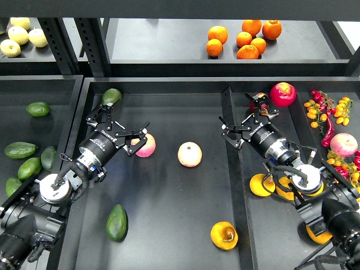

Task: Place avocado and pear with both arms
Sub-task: 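Move the left gripper from the pink apple toward the dark green avocado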

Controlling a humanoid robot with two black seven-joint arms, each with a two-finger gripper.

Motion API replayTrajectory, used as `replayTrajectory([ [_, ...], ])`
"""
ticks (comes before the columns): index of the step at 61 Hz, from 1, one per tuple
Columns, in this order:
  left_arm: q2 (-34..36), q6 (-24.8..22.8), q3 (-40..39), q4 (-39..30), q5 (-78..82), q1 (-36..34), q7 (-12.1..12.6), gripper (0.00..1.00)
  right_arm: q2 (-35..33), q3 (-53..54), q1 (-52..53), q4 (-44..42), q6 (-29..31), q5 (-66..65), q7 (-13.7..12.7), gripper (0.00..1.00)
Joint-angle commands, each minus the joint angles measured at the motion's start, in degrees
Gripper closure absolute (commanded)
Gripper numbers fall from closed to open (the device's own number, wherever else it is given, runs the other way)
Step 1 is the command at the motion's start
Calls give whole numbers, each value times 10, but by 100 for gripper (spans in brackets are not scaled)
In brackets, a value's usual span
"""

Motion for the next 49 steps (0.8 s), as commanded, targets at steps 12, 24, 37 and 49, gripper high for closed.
replayTrajectory([
  [12, 0, 0, 2, -1, -1, -7, -2, 1, 0, -1, 0, 1, 0, 0, 0, 0],
  [24, 0, 0, 5, 2, -1, -4, 6, 1, 0, 1, 0, 2, 0, 0, 0, 0],
  [37, 0, 0, 0, 0, -1, -7, 59, 1, 0, 1, -1, 0, 0, 0, 0, 0],
  [49, 0, 0, 10, -3, 4, -27, 102, 1, 0, 1, 0, 2, 0, 0, 0, 0],
])
